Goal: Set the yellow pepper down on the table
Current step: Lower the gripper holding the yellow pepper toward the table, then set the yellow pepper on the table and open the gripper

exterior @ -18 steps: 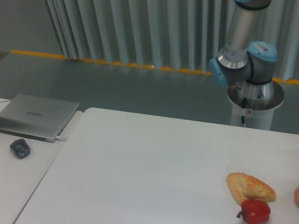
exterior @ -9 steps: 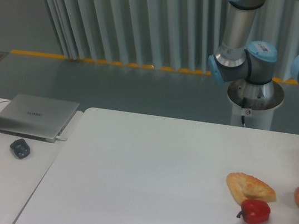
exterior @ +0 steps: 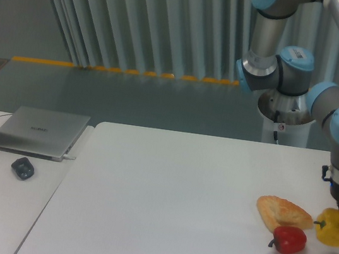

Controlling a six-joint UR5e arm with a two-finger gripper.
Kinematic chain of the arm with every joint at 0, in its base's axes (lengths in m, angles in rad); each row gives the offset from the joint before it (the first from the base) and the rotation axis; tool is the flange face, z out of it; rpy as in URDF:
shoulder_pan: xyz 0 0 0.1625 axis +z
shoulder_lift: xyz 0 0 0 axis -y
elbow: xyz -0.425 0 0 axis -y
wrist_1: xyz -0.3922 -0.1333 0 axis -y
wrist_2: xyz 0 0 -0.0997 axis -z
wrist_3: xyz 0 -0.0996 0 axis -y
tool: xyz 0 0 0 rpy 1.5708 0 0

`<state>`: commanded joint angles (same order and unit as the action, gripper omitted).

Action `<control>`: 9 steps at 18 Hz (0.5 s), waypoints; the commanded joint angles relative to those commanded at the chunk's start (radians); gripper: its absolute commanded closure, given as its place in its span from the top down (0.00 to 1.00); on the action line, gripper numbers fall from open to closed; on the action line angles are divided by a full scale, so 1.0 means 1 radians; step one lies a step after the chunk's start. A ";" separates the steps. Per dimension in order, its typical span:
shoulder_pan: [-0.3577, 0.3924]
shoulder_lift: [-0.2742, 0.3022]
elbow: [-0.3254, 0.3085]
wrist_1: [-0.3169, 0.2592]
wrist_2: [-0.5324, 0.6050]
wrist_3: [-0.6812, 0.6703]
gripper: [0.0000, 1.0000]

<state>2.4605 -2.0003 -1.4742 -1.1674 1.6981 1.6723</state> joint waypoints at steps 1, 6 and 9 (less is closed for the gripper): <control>-0.002 -0.002 0.000 0.009 0.000 -0.014 0.35; -0.025 -0.017 0.000 0.037 -0.003 -0.089 0.43; -0.025 -0.023 0.000 0.054 -0.005 -0.083 0.66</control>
<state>2.4360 -2.0233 -1.4742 -1.1137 1.6935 1.5892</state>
